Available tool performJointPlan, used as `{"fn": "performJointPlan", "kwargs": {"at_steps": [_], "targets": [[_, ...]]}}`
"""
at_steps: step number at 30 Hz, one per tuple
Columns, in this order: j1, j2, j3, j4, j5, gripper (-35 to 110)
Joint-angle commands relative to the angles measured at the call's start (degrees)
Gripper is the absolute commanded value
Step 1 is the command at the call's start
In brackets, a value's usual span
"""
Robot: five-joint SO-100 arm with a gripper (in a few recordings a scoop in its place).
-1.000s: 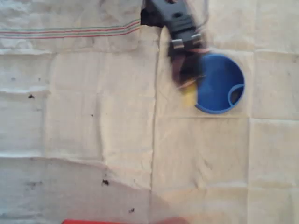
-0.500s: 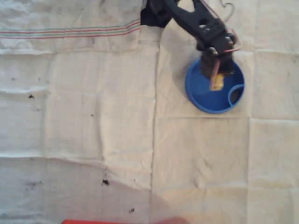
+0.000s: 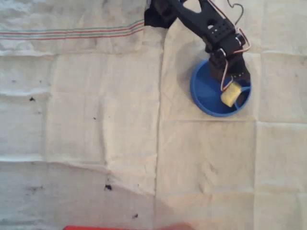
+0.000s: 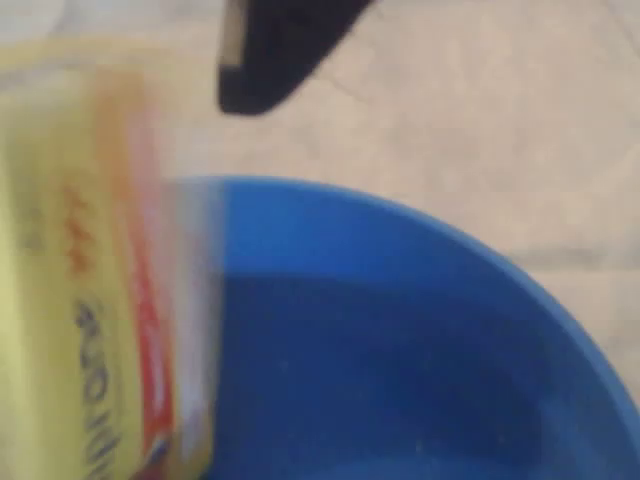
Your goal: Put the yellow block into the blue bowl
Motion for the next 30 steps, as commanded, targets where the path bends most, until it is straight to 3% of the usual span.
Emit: {"fn": "performJointPlan", "kwargs": {"at_steps": [1, 6, 16, 23, 30], "targets": [[0.2, 12.1, -3.2, 3.3, 1.4, 18], [0.2, 19.0, -3.2, 7.3, 6.3, -3], [-0.4, 33.7, -0.1, 11.7, 25.8, 0], [0.1, 52.8, 19.5, 6.2, 36.5, 0], [0.5, 78.0, 48.1, -2.8, 40.1, 0]]}}
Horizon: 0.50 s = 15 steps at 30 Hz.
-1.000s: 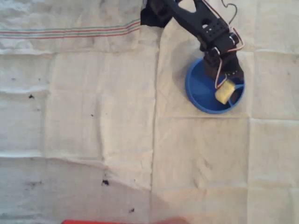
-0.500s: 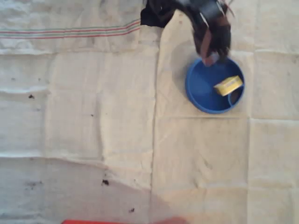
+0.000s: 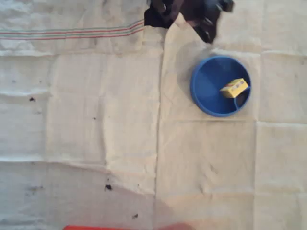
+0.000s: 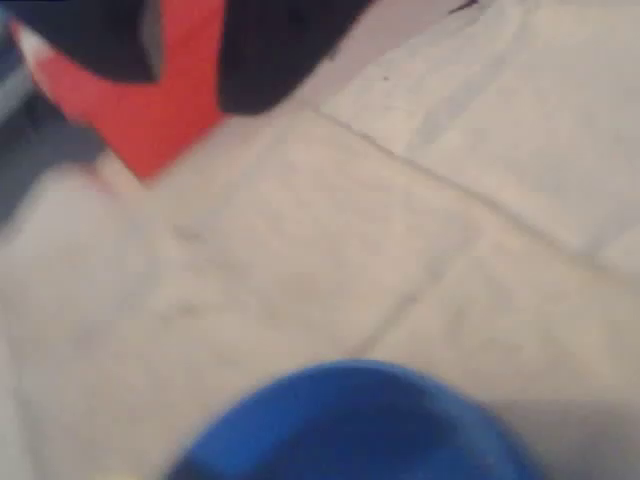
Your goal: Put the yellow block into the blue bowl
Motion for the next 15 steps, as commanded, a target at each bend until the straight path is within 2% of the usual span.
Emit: {"fn": "performJointPlan", "kwargs": {"at_steps": [1, 11, 15], "targets": [[1.1, 15.0, 15.8, -5.2, 2.0, 0], [18.1, 28.1, 34.5, -23.2, 12.0, 0], [21.4, 28.8, 37.7, -26.2, 15.9, 0]]}}
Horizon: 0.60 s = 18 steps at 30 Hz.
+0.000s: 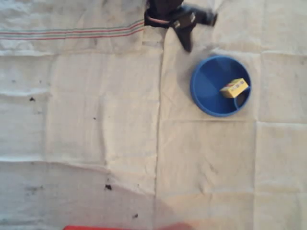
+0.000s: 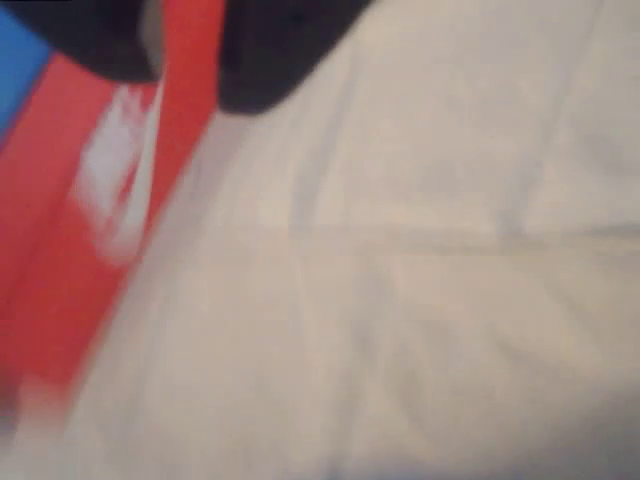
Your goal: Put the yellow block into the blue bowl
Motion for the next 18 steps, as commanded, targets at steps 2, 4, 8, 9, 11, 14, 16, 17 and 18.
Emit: {"fn": "performJointPlan", "kwargs": {"at_steps": [2, 4, 8, 9, 11, 14, 16, 17, 18], "targets": [[3.1, 1.1, 1.4, -3.7, 4.7, 0], [3.2, 1.1, 2.7, -3.7, 5.5, 0], [2.5, 0.7, 5.8, -3.8, 6.2, 0], [2.5, 0.4, 6.6, -3.7, 5.8, 0], [2.5, 0.8, 8.5, -3.6, 5.5, 0], [2.5, 1.1, 11.6, -3.7, 5.5, 0], [2.5, 1.1, 13.3, -3.8, 5.4, 0], [2.5, 1.1, 14.1, -3.8, 5.4, 0], [2.5, 1.1, 14.9, -3.8, 5.4, 0]]}}
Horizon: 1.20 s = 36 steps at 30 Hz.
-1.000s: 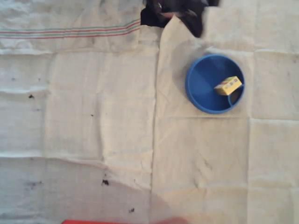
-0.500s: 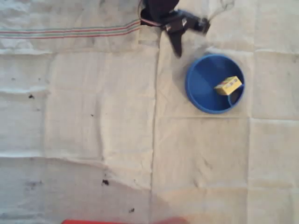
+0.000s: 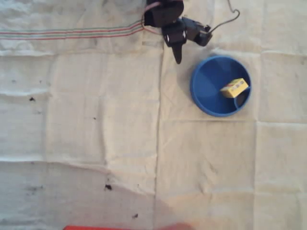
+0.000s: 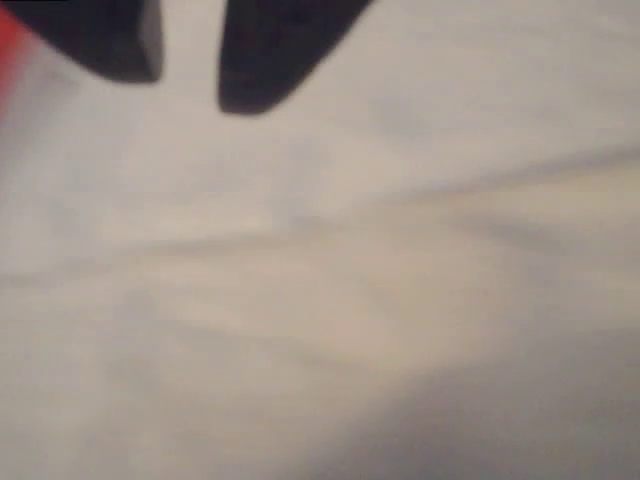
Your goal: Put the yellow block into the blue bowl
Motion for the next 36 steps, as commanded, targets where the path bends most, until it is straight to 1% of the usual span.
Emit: {"fn": "performJointPlan", "kwargs": {"at_steps": [1, 10, 28, 36], "targets": [[-0.1, 0.4, 1.1, -1.8, 0.3, 0], [0.2, 0.4, 8.5, -1.8, 0.7, 0], [0.2, 0.4, 17.6, -2.5, 0.7, 0], [0.2, 0.4, 18.5, -2.5, 0.6, 0]]}}
